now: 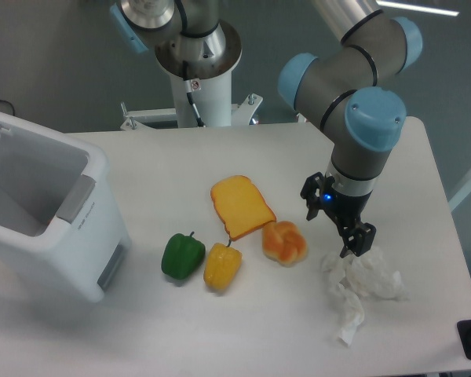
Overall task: Close the trash can
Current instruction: 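Raise the gripper from above the bread roll and swing toward the trash can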
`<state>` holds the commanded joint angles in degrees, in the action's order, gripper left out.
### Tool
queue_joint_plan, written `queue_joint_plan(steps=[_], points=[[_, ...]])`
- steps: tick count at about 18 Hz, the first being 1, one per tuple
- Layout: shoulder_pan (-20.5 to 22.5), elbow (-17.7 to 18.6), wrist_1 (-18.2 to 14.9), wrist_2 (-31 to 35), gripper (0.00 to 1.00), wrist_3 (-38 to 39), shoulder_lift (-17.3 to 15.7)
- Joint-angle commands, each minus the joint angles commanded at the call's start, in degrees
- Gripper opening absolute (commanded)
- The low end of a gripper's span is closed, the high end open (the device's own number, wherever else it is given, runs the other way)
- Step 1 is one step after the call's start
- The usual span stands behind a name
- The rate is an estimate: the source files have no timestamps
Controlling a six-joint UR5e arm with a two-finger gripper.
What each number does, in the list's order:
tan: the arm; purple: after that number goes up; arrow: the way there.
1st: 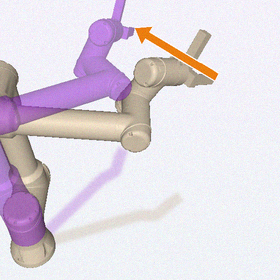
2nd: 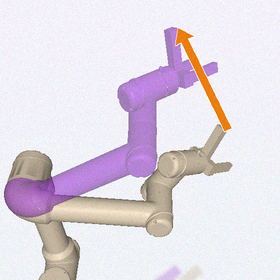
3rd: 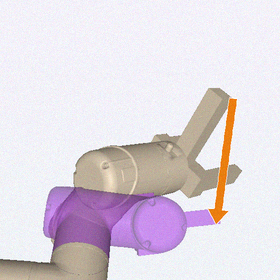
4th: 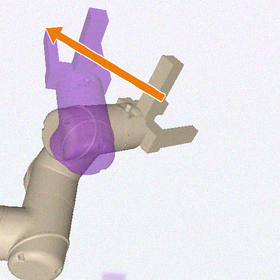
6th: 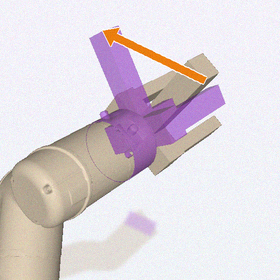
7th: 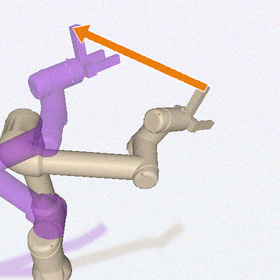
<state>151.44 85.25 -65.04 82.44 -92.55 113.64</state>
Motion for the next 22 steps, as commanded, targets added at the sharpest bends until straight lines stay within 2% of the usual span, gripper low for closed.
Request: queue_joint_plan(steps=[4,6,8,11,12,16,22], points=[[0.00,0.09,0.00,-0.09,1.00,0.00,-0.17],[-0.09,1.66,0.09,0.00,1.00,0.61,-0.44],[0.00,3.42,1.84,-0.52,1.00,0.70,-1.75],[0.26,6.49,2.28,-7.79,1.00,2.71,-2.72],[0.52,7.37,2.29,-9.65,1.00,3.94,-4.29],[-0.61,9.22,1.85,-10.20,1.00,10.35,-8.95],[-6.93,9.93,0.09,-12.21,1.00,25.47,-15.11]])
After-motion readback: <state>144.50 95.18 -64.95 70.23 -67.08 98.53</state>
